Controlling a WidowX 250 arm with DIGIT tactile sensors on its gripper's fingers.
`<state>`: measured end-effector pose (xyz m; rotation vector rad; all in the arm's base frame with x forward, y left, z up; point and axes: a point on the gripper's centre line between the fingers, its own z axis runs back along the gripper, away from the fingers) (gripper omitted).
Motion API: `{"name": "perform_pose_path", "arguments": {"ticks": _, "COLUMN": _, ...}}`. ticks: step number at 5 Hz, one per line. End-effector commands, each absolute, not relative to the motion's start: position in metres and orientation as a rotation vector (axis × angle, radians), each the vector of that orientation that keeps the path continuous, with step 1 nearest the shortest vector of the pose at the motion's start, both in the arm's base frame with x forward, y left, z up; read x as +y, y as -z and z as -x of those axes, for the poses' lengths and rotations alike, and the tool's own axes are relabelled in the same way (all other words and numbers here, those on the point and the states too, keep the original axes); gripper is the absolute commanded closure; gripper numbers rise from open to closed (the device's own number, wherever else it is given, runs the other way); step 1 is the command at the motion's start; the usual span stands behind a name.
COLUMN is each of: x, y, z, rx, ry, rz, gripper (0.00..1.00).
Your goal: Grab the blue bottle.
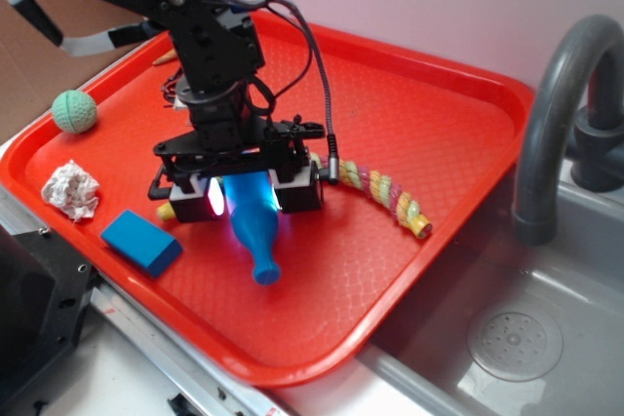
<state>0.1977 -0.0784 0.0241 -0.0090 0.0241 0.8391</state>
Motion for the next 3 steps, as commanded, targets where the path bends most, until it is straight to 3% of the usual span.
{"name": "perform_pose_path", "arguments": {"ticks": 1, "x": -0.079, "y": -0.030, "z": -0.201, "rx": -0.016, "ry": -0.845, "rz": 0.042, "gripper": 1.00}}
{"name": "perform_pose_path", "arguments": {"ticks": 2, "x": -0.075, "y": -0.050, "z": -0.202, "rx": -0.053, "ry": -0.811, "rz": 0.073, "gripper": 1.00}}
{"name": "perform_pose_path", "arguments": {"ticks": 3, "x": -0.065, "y": -0.097, "z": -0.208, "rx": -0.118, "ry": -0.722, "rz": 0.148, "gripper": 1.00}}
